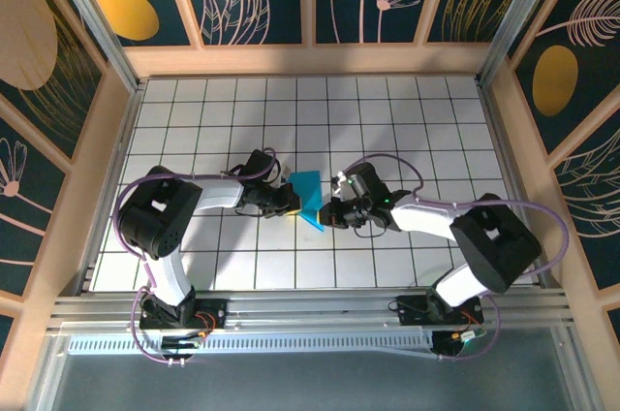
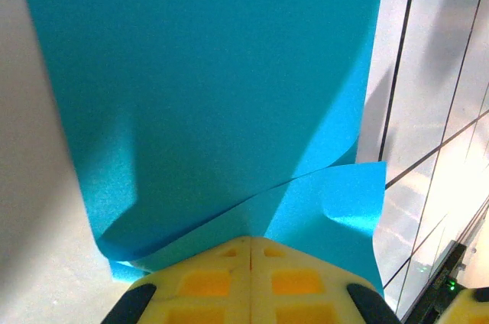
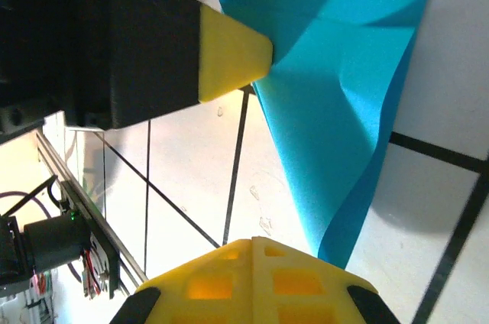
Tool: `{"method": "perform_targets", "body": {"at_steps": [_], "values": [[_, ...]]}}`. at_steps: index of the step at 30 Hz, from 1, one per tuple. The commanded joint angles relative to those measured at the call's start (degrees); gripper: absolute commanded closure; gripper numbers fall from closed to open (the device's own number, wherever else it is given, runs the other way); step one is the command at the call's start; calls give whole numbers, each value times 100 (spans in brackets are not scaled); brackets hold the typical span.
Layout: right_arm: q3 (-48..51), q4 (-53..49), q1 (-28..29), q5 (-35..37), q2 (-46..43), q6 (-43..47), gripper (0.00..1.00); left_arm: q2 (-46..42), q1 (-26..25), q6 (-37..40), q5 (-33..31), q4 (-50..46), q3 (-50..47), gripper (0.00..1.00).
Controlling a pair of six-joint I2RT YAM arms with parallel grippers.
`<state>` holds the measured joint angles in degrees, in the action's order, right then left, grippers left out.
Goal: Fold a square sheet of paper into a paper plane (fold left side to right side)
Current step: Third fold the triangle at the center of the table.
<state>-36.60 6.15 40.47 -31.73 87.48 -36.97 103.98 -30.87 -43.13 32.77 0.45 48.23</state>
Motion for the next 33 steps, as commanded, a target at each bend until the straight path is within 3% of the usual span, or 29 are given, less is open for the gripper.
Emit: {"method": "perform_targets", "body": {"at_steps": [1,33], "values": [[-54,325,64,-246,234,-154,100,116,-6,93,-378,-422,-85,94],[56,369,119,-229,758,-195,100,125,-6,120,-388,-467,-64,94]]}}
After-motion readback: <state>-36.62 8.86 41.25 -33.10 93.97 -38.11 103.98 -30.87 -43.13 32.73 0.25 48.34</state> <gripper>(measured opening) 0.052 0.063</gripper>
